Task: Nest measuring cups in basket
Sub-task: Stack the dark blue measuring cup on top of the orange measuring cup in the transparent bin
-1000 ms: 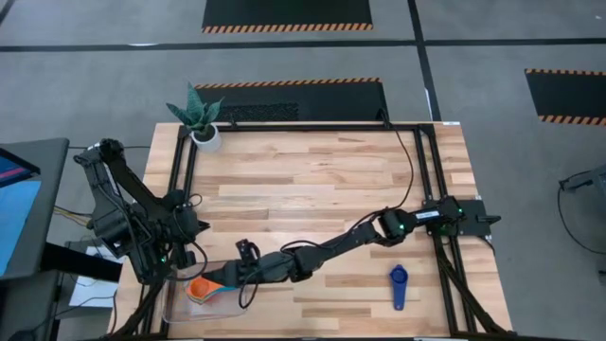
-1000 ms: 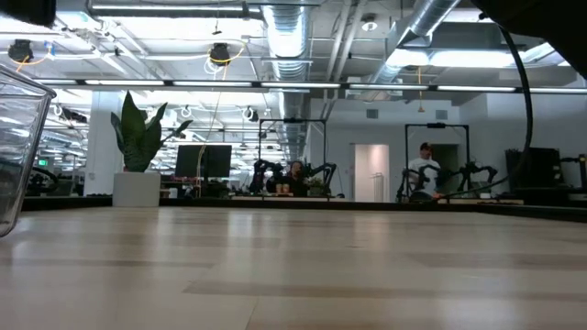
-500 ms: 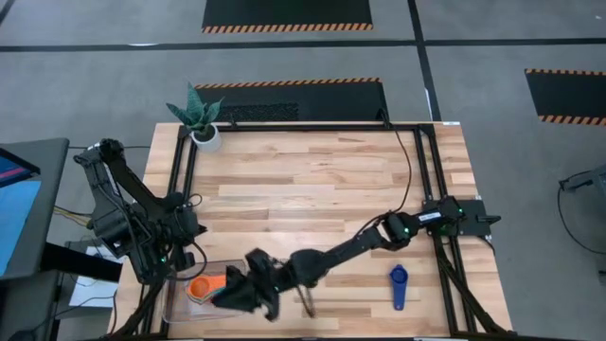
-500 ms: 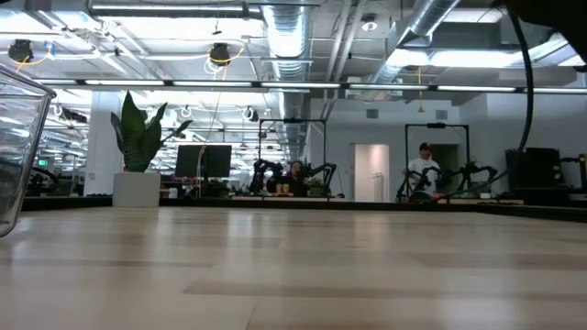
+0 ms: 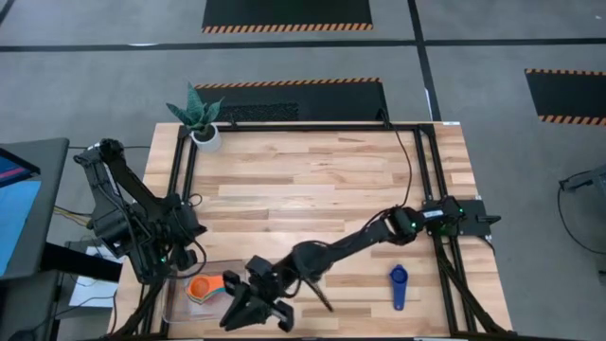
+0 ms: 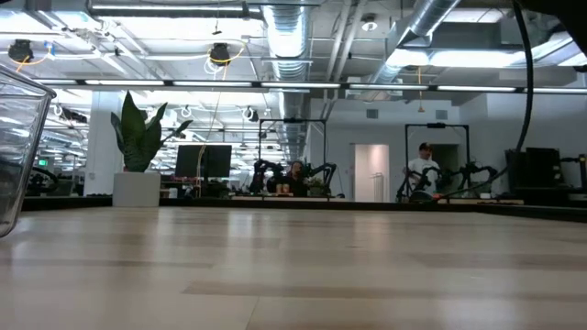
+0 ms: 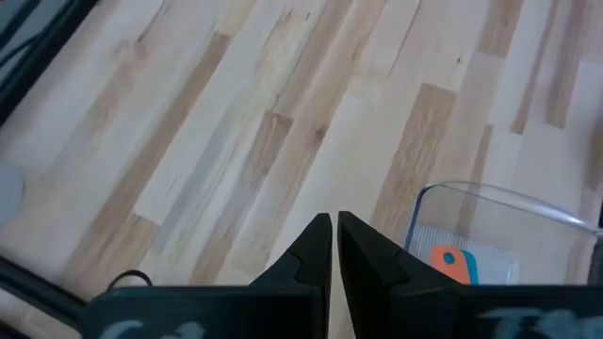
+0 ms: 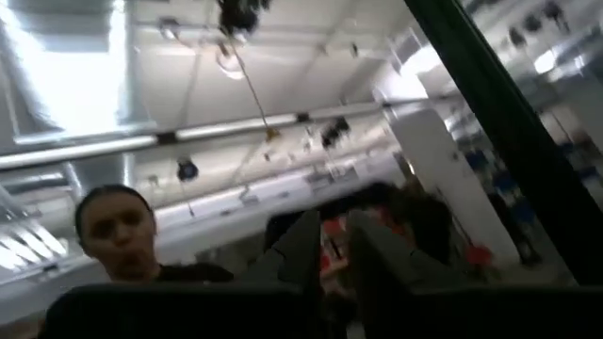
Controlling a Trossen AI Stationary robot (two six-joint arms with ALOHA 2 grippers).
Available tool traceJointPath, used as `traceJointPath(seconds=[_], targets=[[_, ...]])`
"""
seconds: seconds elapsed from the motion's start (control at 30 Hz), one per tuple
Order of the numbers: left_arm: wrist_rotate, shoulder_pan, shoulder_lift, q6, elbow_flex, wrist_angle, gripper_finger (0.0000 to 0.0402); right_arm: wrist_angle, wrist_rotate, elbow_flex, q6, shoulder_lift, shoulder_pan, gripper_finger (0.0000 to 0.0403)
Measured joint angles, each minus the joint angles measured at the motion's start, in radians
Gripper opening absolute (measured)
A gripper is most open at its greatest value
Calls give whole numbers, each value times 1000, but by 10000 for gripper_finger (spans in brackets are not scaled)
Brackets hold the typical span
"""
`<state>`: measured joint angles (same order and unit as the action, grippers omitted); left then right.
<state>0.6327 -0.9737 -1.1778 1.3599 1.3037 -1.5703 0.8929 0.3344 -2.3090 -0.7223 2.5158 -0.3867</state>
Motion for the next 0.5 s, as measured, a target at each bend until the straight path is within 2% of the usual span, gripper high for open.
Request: traceJointPath(seconds=[0.13,0.23,0.37,0.5], targets=[[1,0,0,28,0,25,11,-343,42,2,36,-83,25,68],[1,0,0,37,0,25,11,-791,-57,2,184,-209,47,61],[10,0,0,33,0,23,11,-1343,-355,1,379,-399,52,58],[72,0,0,7,0,17,11,-1729,-726,-1,397,-555,4,58]])
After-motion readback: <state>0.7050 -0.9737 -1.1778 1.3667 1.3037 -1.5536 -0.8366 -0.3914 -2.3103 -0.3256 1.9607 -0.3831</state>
